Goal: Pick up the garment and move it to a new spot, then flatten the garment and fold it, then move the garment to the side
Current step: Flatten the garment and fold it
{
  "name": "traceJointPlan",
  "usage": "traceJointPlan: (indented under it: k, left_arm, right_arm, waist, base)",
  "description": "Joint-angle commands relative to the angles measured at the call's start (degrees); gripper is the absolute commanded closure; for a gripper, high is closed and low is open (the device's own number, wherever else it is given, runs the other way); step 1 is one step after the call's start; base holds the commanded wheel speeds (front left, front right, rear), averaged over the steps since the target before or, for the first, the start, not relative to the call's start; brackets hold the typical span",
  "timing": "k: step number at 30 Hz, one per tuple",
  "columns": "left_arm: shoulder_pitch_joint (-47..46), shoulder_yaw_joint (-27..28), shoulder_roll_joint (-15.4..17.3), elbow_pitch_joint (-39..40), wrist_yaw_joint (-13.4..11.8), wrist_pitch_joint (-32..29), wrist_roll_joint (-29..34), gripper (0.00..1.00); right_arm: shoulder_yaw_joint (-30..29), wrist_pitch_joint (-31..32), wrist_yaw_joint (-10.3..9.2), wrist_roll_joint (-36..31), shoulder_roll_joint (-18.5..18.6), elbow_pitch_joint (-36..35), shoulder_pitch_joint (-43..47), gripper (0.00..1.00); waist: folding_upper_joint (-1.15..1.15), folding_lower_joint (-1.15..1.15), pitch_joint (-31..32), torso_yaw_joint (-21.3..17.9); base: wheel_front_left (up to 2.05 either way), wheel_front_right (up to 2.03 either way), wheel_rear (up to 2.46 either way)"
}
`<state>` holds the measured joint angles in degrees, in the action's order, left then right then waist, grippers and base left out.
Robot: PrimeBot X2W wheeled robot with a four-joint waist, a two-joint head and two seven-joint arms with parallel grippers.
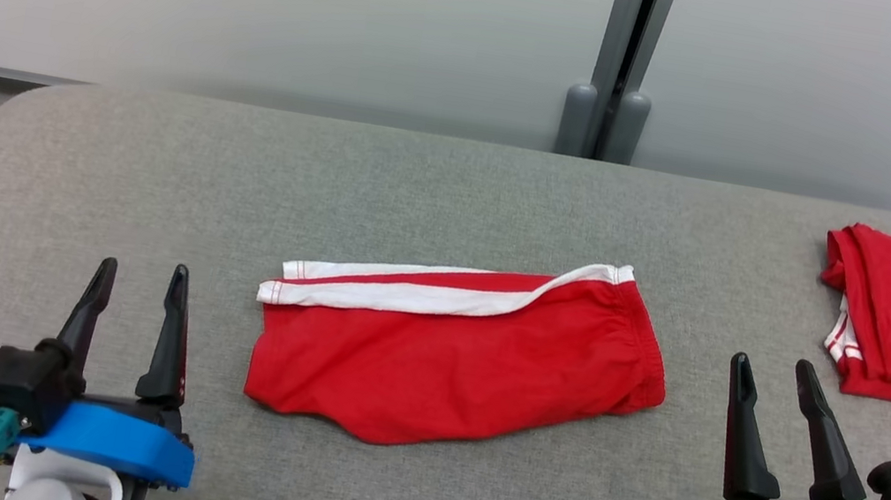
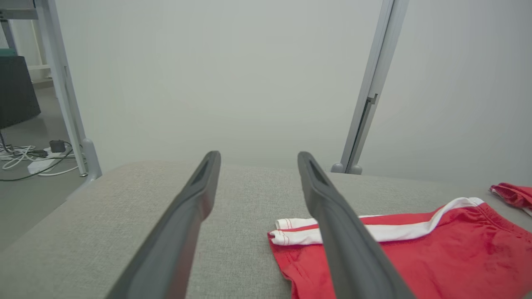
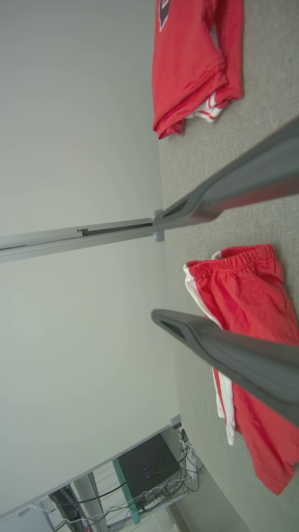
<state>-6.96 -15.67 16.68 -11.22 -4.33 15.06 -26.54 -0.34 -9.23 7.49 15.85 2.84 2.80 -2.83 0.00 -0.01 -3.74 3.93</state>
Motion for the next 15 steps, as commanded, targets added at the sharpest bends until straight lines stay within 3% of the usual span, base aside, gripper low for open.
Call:
traceJointPlan:
  k: [1, 15]
  left_arm:
    - [0.93, 0.52, -0.39, 0.22, 0.36, 0.13, 0.78, 0.00]
    - [7.51, 5.85, -4.00, 1.07, 2.25, 0.13, 7.44, 0.00]
  right_arm:
    - [-0.08, -0.47, 0.01, -0.37, 0.11, 0.18, 1.28, 0.00]
    - [-3.06, 0.48, 0.01, -1.87, 0.11, -1.26, 6.25, 0.00]
  waist:
    - [0.00, 0.01, 0.50, 0.11]
    - [0.00, 0.01, 4.09, 0.54]
  base:
    - [0.00, 0.00, 0.00]
    - [0.00, 0.00, 0.00]
